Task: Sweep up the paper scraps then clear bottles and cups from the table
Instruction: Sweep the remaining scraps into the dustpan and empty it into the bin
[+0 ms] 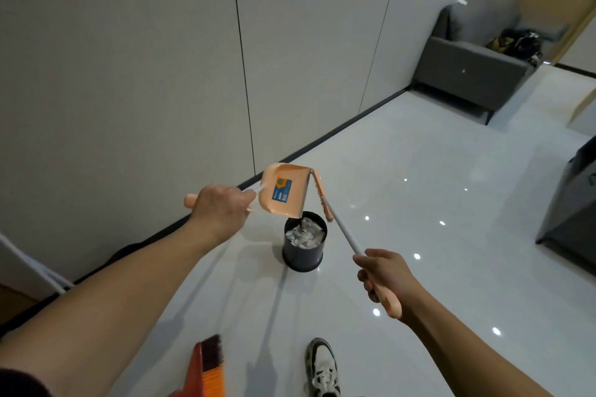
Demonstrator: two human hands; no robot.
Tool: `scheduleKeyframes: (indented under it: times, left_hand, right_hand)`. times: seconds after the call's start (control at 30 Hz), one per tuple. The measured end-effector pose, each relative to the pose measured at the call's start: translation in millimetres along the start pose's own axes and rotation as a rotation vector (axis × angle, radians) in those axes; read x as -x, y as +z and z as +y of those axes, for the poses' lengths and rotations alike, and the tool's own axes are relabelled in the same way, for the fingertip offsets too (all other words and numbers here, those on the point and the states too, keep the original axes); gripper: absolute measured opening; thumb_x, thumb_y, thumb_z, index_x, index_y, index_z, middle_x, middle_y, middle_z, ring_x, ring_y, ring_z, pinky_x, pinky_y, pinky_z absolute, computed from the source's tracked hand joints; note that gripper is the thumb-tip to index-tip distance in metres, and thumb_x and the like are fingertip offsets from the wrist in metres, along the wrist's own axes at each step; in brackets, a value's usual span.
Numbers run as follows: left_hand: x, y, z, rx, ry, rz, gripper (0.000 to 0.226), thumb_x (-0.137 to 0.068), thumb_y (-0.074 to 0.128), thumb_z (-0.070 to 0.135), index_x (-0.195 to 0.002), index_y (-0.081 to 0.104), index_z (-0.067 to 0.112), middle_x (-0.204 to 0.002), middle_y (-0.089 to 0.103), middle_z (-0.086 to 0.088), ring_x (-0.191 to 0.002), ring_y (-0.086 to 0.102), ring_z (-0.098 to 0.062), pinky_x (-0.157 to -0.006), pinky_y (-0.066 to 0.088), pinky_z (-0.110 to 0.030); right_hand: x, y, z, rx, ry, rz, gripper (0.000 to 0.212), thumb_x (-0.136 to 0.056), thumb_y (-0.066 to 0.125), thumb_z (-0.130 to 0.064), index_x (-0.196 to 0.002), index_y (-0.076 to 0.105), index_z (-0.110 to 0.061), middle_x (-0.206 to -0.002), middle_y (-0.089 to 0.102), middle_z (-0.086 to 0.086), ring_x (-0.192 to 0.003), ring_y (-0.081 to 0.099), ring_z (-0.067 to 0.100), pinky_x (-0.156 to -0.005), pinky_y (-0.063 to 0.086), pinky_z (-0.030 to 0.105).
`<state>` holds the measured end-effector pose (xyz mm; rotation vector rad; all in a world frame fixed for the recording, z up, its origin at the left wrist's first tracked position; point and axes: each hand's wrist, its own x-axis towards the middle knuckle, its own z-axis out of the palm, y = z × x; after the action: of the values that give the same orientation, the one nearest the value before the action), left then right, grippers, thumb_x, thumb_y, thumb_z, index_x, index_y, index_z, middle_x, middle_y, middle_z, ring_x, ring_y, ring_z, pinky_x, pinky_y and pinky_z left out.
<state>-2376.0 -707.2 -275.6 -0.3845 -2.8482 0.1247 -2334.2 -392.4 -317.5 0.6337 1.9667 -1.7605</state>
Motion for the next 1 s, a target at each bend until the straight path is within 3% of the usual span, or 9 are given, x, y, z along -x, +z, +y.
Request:
scheduleKeyframes:
  times: [0.13,0.27,0.37,0.53,0.7,0.9,1.0]
  left_hand:
    - [-44,14,-16,-0.030,-0.090,0.061,0.011,-0.083,0.068,0.022,-0.080,0.062,0.013,-0.058,0.056,-0.006,-0.046,0.039,-0.026,-0.048,0.026,-0.027]
    - [-109,30,-32,-0.097,-0.131,0.066,0.019,-0.084,0.066,0.036,-0.093,0.062,0.020,-0.063,0.061,-0.002,-0.050,0.046,-0.026,-0.049,0.024,-0.027]
    - [-160,36,-46,-0.124,-0.135,0.032,0.022,-0.085,0.060,0.039,-0.100,0.058,0.024,-0.073,0.065,0.000,-0.062,0.060,-0.028,-0.051,0.028,-0.028]
    - [-238,45,-59,-0.121,-0.138,-0.040,0.025,-0.090,0.049,0.042,-0.107,0.052,0.025,-0.090,0.066,0.000,-0.080,0.062,-0.028,-0.058,0.033,-0.032]
    - [-300,64,-59,-0.026,-0.205,-0.186,0.013,-0.092,0.040,0.034,-0.085,0.039,0.023,-0.089,0.064,-0.003,-0.079,0.060,-0.026,-0.062,0.037,-0.032]
    - [-351,103,-91,0.279,-0.444,-0.234,0.019,-0.081,0.038,0.033,-0.066,0.047,0.024,-0.074,0.065,0.004,-0.070,0.060,-0.018,-0.046,0.028,-0.024]
    - [-385,138,-120,0.245,-0.262,-0.276,0.016,-0.083,0.038,0.034,-0.077,0.052,0.027,-0.081,0.064,0.004,-0.074,0.060,-0.020,-0.049,0.031,-0.027]
  right_hand:
    - [-30,23,-45,-0.016,-0.052,-0.079,0.015,-0.092,0.067,-0.017,-0.094,0.059,-0.005,-0.074,0.051,0.014,-0.044,0.045,0.015,-0.041,0.034,0.024]
    - [-74,51,-126,-0.117,-0.155,-0.210,0.018,-0.093,0.065,-0.019,-0.106,0.066,-0.007,-0.077,0.060,0.011,-0.053,0.053,0.015,-0.038,0.040,0.021]
    - [-111,70,-199,-0.150,-0.240,-0.319,0.019,-0.086,0.059,-0.018,-0.089,0.065,0.000,-0.061,0.056,0.013,-0.043,0.044,0.020,-0.039,0.033,0.023]
    - [-165,97,-278,-0.041,-0.311,-0.415,0.022,-0.085,0.053,-0.026,-0.074,0.064,-0.010,-0.062,0.055,0.020,-0.041,0.044,0.023,-0.040,0.032,0.022]
    - [-214,124,-309,0.008,-0.292,-0.498,0.038,-0.083,0.053,-0.047,-0.070,0.064,-0.014,-0.058,0.055,0.017,-0.040,0.043,0.022,-0.042,0.029,0.025]
    - [-272,157,-325,0.057,-0.281,-0.476,0.037,-0.082,0.047,-0.040,-0.083,0.063,-0.007,-0.060,0.053,0.018,-0.039,0.040,0.021,-0.042,0.029,0.024]
    - [-311,173,-344,0.071,-0.263,-0.416,0.035,-0.073,0.047,-0.042,-0.078,0.059,-0.009,-0.057,0.053,0.016,-0.038,0.039,0.020,-0.041,0.026,0.022]
